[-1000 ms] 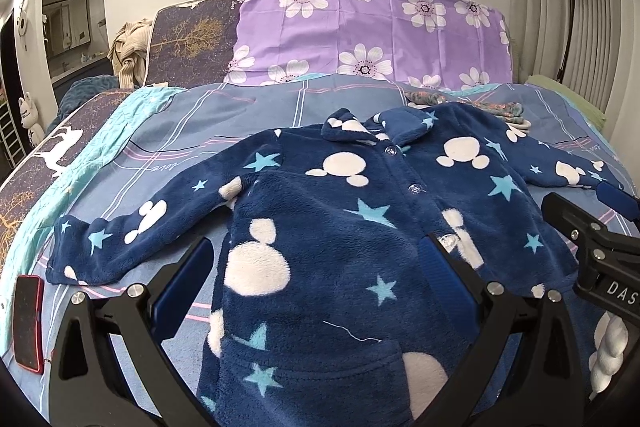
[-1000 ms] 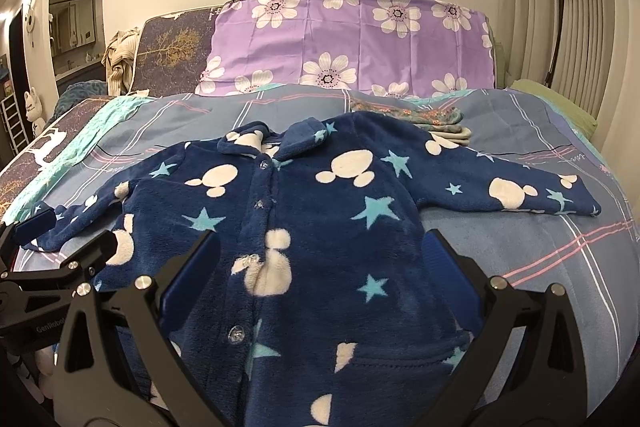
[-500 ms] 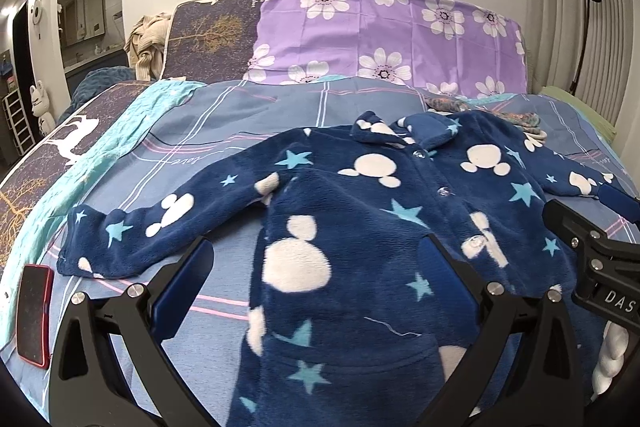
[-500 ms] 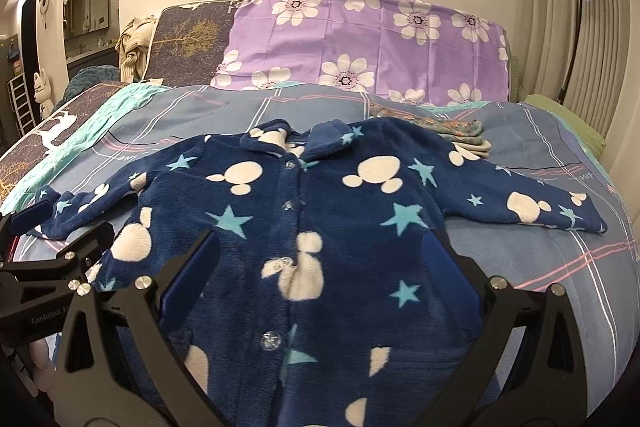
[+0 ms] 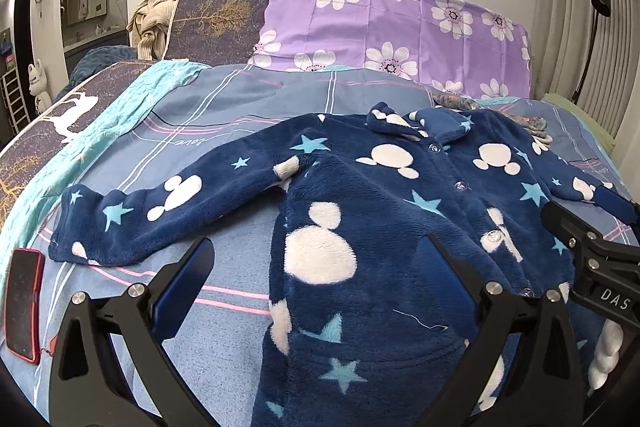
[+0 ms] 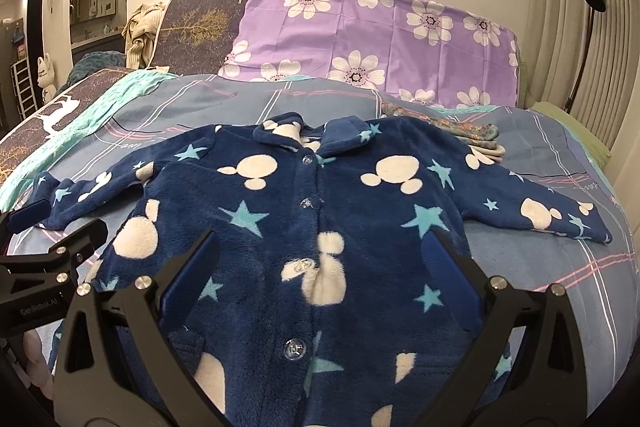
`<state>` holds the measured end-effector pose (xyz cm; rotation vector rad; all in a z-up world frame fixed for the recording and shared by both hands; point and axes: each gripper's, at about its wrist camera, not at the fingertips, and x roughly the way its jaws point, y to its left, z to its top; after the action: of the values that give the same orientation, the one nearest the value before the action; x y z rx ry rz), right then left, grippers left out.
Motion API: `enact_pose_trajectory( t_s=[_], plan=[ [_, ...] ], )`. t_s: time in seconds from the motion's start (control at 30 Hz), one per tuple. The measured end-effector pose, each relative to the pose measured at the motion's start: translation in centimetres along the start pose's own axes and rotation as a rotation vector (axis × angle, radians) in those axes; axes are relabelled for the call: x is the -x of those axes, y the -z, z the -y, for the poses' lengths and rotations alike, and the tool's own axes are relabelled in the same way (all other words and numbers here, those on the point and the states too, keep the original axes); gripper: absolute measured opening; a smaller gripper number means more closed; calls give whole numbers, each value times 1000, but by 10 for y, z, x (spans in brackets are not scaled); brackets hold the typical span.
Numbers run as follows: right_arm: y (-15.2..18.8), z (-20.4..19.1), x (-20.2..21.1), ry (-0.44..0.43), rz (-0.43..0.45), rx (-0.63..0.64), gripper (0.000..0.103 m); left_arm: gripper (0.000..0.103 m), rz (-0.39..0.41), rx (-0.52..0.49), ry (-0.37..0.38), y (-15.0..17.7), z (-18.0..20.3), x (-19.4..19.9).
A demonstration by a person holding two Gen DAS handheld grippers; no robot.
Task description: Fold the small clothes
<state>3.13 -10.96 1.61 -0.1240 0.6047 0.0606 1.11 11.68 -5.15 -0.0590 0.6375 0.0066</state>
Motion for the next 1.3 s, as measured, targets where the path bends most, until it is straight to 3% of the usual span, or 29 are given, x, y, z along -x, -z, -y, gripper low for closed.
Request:
enact_pose_trajectory(
  t_s=[0.13, 0.27, 0.4, 0.5, 0.63, 0.83, 0.9, 1.03, 1.07, 1.1, 1.13, 1.2, 1.3],
  plan=[
    [0, 0, -2, 6, -1, -2, 101, 98, -6, 16, 9, 2, -7, -6],
    [0, 3, -5, -9, 2, -5, 100, 87, -31, 50, 37, 3, -23, -16],
    [2, 17, -12, -107, -27, -40, 64, 68, -88, 163, 88, 6, -64, -30],
    [5, 31, -23, -109, -73, -65, 52, 65, -126, 339, 80, 17, -118, -38],
    [12, 45, -32, -63, -100, -75, 52, 65, -145, 552, 9, 35, -191, -43],
    [18, 58, -41, -45, -130, -102, 62, 70, -178, 888, -88, 57, -275, -59],
    [18, 59, -43, -44, -131, -101, 64, 70, -171, 958, -70, 59, -287, -63],
    [19, 61, -44, -47, -136, -108, 66, 70, -129, 980, -91, 44, -298, -76],
    [19, 62, -45, -48, -137, -110, 66, 60, -113, 979, -100, 40, -301, -80],
    [19, 63, -47, -49, -139, -113, 66, 24, -102, 976, -109, 36, -303, -84],
    [19, 64, -47, -50, -141, -115, 66, 10, -97, 977, -98, 28, -306, -90],
    [18, 68, -46, -48, -136, -119, 66, 12, -69, 977, -68, 14, -306, -90],
    [16, 77, -45, -34, -120, -133, 68, 12, 55, 785, -33, -54, -266, -72]
  ],
)
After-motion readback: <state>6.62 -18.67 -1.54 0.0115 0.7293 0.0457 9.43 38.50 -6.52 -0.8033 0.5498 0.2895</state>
